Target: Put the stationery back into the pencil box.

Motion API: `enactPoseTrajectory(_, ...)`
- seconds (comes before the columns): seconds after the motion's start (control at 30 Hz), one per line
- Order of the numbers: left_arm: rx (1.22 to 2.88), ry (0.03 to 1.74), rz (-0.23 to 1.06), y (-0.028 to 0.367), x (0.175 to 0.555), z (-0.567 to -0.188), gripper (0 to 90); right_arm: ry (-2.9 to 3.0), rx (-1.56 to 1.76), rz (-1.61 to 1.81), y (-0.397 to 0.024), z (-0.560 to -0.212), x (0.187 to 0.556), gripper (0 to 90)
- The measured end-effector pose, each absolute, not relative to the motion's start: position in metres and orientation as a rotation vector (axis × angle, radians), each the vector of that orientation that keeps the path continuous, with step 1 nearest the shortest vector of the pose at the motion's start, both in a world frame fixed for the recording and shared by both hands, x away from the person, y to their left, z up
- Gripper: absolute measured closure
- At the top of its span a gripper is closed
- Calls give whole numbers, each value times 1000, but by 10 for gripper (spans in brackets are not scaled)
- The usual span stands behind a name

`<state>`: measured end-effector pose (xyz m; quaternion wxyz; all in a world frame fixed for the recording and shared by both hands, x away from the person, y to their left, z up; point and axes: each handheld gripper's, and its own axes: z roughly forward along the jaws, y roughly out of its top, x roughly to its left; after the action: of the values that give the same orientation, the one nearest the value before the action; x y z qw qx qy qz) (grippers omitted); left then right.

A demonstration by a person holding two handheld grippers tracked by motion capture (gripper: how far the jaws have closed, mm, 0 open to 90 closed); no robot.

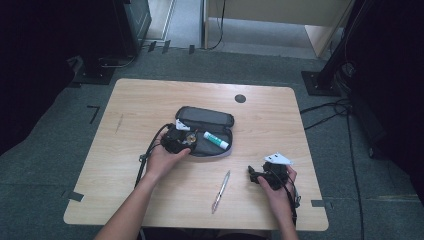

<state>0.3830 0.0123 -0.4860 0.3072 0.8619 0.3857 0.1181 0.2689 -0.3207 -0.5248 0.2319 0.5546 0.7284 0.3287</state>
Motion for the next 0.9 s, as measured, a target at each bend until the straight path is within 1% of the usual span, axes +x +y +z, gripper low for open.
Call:
enactPoseTrajectory(0.23,2295,1029,363,12,383,-486,419,2002,1524,904,-321,-525,269,138)
enactPoseTrajectory(0.3,2298,1038,373,12,382,-485,406,2002,1524,903,-321,-525,269,138)
enactPoseTrajectory(0.4,2288,1063,353,13,381,-482,350,2002,1524,903,-321,-525,269,138)
enactPoseTrajectory(0.7,2231,1080,320,16,376,-472,133,2002,1524,903,-321,-525,269,138)
enactPoseTrajectory(0.77,2194,1091,299,19,375,-469,96,2003,1524,902,-321,-525,269,138)
enactPoseTrajectory(0.83,2170,1094,297,21,374,-466,86,2005,1524,900,-321,-525,269,138)
enactPoseTrajectory(0.9,2157,1100,291,24,372,-463,51,2005,1524,900,-321,-525,269,138)
